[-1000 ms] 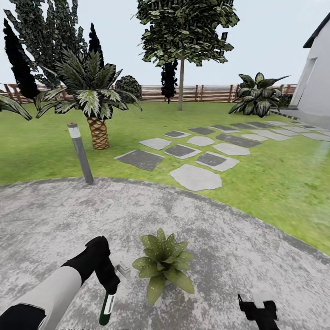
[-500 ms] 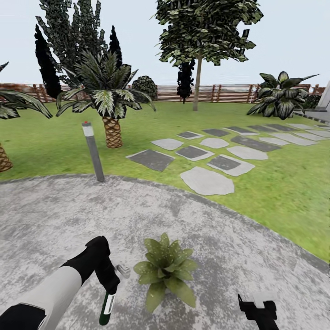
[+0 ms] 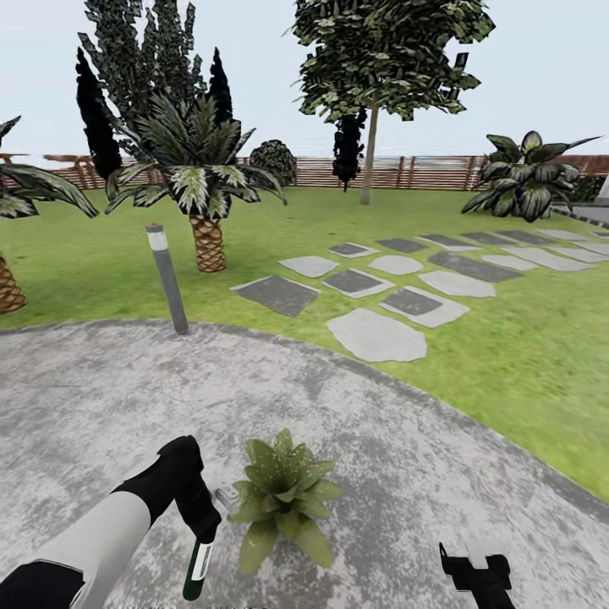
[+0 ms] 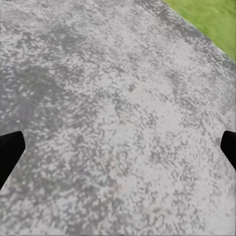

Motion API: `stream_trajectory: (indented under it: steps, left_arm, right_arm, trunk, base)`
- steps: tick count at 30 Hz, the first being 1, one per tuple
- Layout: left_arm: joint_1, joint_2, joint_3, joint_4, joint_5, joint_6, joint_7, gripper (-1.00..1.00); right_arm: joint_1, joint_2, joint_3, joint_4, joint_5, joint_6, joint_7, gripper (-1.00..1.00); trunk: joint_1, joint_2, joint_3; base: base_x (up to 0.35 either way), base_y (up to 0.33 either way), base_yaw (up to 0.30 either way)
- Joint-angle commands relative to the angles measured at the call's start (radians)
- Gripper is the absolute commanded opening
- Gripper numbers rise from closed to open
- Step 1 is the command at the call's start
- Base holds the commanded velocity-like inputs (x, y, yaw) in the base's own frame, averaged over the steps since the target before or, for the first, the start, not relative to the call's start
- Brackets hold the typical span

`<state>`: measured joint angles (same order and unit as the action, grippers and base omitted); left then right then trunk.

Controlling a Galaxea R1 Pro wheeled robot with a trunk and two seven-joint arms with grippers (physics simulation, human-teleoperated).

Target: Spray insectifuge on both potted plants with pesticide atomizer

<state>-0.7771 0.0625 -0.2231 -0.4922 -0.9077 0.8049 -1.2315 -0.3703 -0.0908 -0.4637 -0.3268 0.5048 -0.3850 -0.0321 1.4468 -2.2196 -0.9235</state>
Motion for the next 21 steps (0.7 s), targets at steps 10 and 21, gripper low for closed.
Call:
stream_trajectory:
  steps: [10, 21]
  left_arm:
    - [0.016, 0.002, -0.005, 0.014, -0.012, 0.007, -0.006, -1.0]
    - [0.015, 0.003, 0.0, 0.012, -0.014, 0.008, -0.005, -1.0]
  right_arm:
    - [-0.001, 0.0, -0.007, 0.002, 0.011, -0.005, -0.003, 1.0]
    - [-0.001, -0.015, -0.006, 0.002, 0.009, -0.004, -0.004, 1.0]
  trunk:
    - [0.0, 0.0, -0.001]
    - [0.0, 0.0, -0.001]
  base:
    - [0.0, -0.029, 0.26]
    - [0.043, -0.146, 0.022]
